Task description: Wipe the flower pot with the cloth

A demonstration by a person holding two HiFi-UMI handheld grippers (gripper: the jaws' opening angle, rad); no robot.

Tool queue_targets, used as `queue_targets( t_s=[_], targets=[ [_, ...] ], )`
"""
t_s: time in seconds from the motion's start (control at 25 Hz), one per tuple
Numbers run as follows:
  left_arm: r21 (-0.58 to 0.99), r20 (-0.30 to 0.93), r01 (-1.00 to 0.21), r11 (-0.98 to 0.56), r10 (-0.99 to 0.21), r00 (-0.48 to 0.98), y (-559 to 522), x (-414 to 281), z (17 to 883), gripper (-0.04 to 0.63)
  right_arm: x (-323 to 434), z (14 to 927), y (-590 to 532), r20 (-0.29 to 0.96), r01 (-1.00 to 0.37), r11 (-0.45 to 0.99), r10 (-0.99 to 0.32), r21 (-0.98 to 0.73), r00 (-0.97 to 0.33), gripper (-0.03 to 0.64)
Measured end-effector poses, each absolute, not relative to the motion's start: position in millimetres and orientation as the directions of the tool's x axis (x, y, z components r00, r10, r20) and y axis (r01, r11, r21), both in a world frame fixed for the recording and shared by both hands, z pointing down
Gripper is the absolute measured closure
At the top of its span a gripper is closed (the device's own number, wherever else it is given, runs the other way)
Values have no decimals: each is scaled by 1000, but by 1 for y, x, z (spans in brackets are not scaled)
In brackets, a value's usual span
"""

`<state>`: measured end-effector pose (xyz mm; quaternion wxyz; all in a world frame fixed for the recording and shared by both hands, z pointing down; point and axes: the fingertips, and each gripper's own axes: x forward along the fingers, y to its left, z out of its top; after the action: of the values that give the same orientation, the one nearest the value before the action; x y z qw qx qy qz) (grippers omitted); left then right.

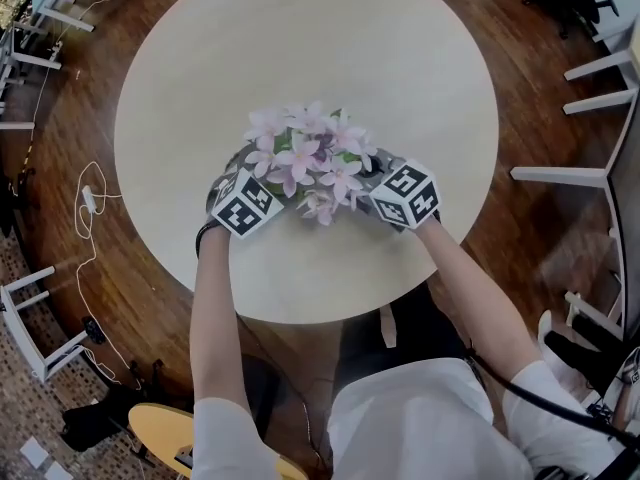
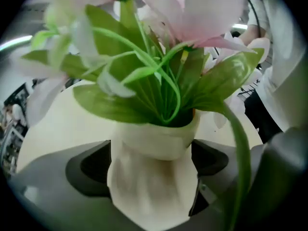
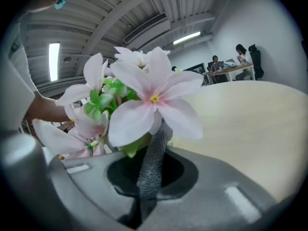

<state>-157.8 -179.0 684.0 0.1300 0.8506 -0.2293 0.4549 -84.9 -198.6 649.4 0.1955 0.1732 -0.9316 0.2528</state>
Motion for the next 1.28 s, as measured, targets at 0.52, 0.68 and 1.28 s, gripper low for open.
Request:
queue_targets(
  t_s=[0.52, 0.68, 1.28],
  targets=[
    [292, 734, -669, -684, -288, 615, -173, -123, 662, 107, -67, 635, -222, 409, -490, 763, -321, -423, -854, 618],
    [395, 700, -693, -603, -290, 652, -168, -120, 654, 120, -66, 625, -223, 404, -505, 758, -344, -414, -848, 620],
    [571, 614, -745, -346, -423, 667, -136, -104, 644, 156, -68, 587, -185, 421, -482, 793, -319, -372, -849, 620]
  ],
)
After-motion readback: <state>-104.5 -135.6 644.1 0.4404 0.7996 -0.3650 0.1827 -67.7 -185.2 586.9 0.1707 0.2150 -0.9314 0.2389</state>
